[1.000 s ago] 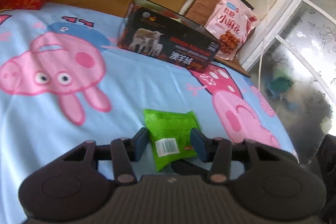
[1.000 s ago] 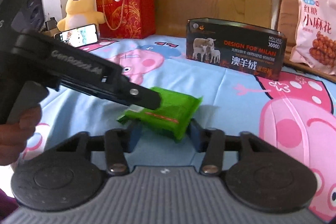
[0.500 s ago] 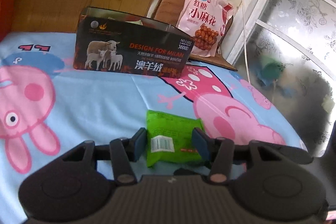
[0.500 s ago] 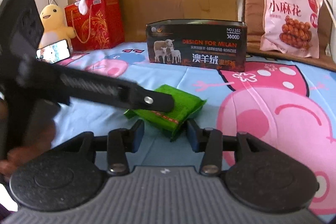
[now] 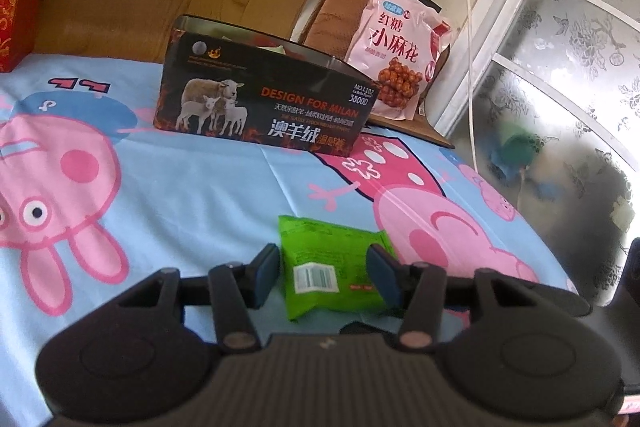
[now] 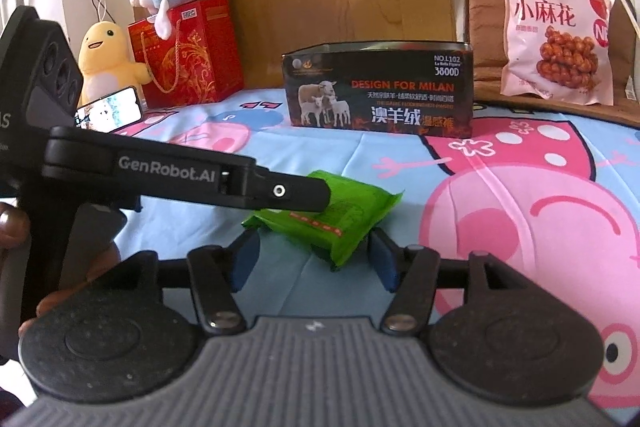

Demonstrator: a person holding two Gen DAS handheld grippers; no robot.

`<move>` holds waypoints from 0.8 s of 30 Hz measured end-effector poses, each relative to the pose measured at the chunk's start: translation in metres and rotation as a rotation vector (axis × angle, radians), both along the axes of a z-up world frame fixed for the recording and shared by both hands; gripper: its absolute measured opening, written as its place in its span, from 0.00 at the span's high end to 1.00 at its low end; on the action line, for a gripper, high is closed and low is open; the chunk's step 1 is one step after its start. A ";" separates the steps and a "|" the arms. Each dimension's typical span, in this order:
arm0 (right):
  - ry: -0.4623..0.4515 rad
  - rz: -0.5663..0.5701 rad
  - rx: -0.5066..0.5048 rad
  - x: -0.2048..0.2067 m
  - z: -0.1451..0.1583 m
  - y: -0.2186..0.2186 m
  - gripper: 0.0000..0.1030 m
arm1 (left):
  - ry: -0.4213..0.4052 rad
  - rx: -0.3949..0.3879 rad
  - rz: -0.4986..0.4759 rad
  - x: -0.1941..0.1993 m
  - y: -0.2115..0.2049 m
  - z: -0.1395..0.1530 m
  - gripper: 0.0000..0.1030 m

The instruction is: Organize snacks

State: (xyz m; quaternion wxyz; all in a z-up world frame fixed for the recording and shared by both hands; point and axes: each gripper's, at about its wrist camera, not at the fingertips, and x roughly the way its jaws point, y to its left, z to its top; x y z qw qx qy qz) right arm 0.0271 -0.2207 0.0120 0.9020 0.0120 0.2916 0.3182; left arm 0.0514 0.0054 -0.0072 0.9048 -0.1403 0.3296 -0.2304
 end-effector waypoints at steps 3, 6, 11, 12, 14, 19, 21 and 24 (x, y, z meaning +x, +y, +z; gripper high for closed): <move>0.003 0.002 0.000 0.001 0.000 -0.001 0.25 | -0.011 -0.011 -0.010 -0.002 0.001 0.001 0.49; 0.017 0.026 -0.005 0.002 -0.001 0.001 0.18 | -0.026 -0.016 -0.018 -0.004 0.001 0.001 0.45; 0.015 0.021 0.003 -0.002 -0.001 0.001 0.17 | -0.032 -0.003 -0.015 -0.006 -0.001 0.001 0.45; 0.015 0.017 0.010 -0.002 -0.002 -0.001 0.17 | -0.030 -0.005 -0.012 -0.006 0.000 0.001 0.45; 0.014 0.011 0.018 -0.003 -0.002 -0.002 0.17 | -0.026 -0.011 -0.006 -0.006 0.001 0.000 0.45; 0.020 0.007 0.025 -0.002 -0.002 -0.003 0.17 | -0.040 -0.007 0.003 -0.009 0.002 0.002 0.40; 0.021 0.005 0.027 -0.002 -0.002 -0.003 0.17 | -0.056 0.009 -0.003 -0.011 0.000 0.004 0.40; 0.020 0.001 0.027 -0.003 -0.002 -0.003 0.17 | -0.078 0.030 -0.016 -0.014 -0.003 0.006 0.40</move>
